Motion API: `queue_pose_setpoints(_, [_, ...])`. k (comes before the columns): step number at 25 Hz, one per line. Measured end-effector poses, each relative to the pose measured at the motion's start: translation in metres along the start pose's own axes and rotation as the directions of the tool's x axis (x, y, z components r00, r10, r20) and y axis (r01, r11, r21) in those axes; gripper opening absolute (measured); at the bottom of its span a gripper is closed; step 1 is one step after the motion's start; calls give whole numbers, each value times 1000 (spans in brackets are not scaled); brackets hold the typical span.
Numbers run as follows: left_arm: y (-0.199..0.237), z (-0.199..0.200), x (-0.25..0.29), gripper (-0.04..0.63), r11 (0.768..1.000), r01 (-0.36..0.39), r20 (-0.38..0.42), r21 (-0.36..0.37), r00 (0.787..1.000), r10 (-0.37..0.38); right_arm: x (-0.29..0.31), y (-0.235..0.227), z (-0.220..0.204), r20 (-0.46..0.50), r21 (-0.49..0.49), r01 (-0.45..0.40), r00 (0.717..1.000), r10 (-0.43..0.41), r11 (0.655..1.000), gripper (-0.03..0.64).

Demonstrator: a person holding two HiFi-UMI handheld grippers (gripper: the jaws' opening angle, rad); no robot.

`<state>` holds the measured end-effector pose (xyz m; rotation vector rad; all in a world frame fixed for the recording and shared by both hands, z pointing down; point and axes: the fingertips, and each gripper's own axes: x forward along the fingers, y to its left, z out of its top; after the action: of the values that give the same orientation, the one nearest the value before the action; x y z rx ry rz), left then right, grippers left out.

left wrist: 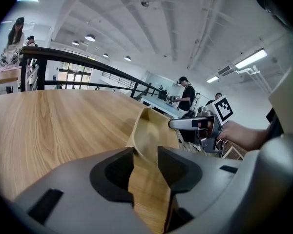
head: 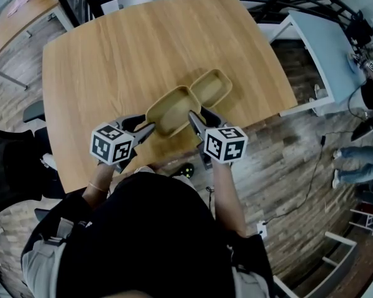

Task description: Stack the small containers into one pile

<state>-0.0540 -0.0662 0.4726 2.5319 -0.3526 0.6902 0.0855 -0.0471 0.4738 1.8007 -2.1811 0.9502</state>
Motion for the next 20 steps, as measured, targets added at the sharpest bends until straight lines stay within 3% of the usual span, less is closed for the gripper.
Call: queue_pose_setpoints(20, [-79, 21, 66, 158, 999, -27, 6, 22, 1000, 27, -73, -76, 8, 75, 13, -37, 997, 36, 999, 163])
